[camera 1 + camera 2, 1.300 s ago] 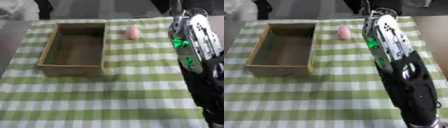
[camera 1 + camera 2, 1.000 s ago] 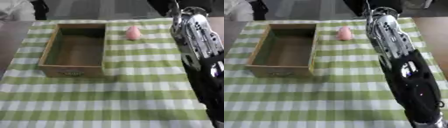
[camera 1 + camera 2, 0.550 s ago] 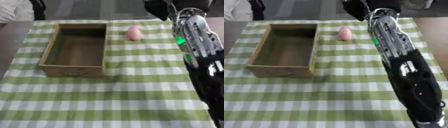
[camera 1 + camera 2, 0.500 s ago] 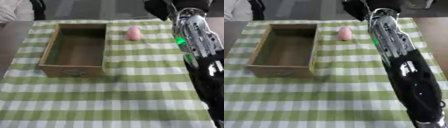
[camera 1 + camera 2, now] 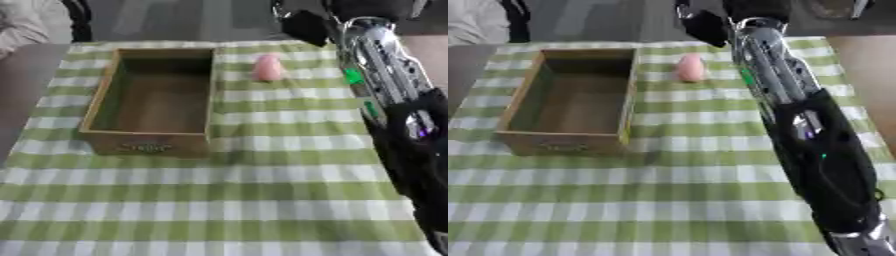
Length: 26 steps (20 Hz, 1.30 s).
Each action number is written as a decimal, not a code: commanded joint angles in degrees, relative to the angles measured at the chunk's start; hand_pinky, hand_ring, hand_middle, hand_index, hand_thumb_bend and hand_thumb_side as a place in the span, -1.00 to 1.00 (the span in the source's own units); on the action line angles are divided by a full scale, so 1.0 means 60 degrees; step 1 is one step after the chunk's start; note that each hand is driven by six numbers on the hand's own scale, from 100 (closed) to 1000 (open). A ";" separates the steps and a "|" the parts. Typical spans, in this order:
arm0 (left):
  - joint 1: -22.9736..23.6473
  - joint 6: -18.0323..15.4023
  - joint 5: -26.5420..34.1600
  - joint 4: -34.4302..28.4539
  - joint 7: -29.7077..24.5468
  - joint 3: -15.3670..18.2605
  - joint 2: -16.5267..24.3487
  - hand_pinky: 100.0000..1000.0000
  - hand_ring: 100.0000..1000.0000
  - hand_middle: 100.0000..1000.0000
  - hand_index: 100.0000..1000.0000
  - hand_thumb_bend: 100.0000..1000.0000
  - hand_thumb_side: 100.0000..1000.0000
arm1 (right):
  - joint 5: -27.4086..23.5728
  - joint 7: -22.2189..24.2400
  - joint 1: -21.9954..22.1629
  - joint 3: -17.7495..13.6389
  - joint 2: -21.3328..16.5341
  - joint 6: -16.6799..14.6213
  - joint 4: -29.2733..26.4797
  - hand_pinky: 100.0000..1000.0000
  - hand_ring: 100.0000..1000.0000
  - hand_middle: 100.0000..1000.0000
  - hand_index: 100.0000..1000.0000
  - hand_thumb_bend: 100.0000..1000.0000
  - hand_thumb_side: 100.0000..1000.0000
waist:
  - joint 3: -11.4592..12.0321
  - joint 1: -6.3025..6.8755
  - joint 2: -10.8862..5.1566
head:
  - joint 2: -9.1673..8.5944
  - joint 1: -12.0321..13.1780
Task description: Pick up objects on the table and place them in the box.
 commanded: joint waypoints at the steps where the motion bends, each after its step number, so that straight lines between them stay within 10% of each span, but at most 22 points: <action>1: -0.0025 -0.0014 0.0027 -0.0186 -0.0031 -0.0010 0.0287 0.01 -0.17 0.00 0.62 -1.00 0.95 | -0.0310 0.0262 -0.0396 0.0026 -0.0229 -0.0029 0.0363 0.66 0.80 0.71 0.90 -0.38 1.00 | 0.0025 0.0006 -0.0209 | -0.0117 0.0032; 14: -0.0011 0.0012 0.0014 -0.0186 -0.0030 -0.0010 0.0280 0.01 -0.17 -0.01 0.62 -1.00 0.95 | -0.1210 0.0265 -0.1195 -0.0045 -0.0066 -0.0011 0.2487 0.68 0.81 0.74 0.95 -0.14 0.99 | 0.0046 -0.0007 -0.0221 | -0.0154 0.0067; 26: 0.0025 0.0008 0.0015 -0.0186 -0.0040 -0.0025 0.0264 0.01 -0.17 -0.01 0.62 -1.00 0.96 | -0.2668 0.1001 -0.1979 -0.0203 0.0383 -0.0816 0.4674 0.77 0.87 0.64 1.00 0.44 0.20 | 0.0087 0.0053 -0.0214 | -0.0116 0.0040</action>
